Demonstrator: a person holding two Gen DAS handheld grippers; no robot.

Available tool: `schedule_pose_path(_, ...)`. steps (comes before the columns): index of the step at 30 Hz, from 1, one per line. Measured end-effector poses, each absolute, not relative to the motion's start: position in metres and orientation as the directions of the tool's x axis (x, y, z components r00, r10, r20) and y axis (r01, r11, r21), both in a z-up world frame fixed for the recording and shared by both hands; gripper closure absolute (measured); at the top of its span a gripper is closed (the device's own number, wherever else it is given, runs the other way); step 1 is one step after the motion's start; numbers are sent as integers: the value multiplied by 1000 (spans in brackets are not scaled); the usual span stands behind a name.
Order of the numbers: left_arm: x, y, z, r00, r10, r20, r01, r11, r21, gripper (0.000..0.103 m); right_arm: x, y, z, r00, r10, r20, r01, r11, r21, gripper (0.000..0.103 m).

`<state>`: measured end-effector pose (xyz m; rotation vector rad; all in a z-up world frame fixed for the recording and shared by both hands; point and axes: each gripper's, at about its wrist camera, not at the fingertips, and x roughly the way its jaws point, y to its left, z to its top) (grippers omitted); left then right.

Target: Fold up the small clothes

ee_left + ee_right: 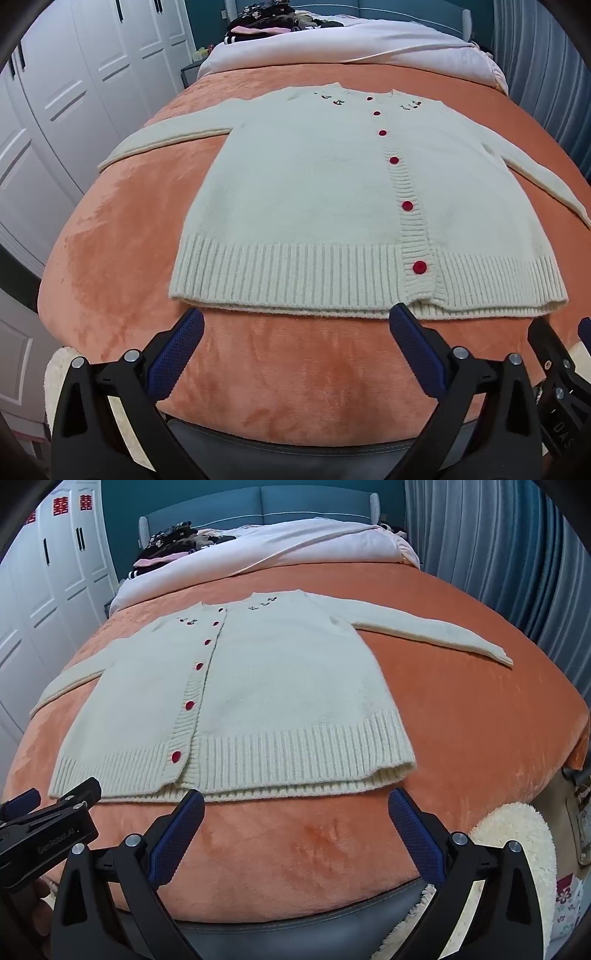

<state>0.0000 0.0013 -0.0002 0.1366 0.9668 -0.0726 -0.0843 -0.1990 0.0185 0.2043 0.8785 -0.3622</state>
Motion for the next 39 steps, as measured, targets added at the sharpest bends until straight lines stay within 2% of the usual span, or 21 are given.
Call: schedule_pose_path(39, 0, -5, -1, 566, 19, -824, 135, 984, 116, 5, -84, -194, 19, 585, -216, -782, 380, 925, 29, 5)
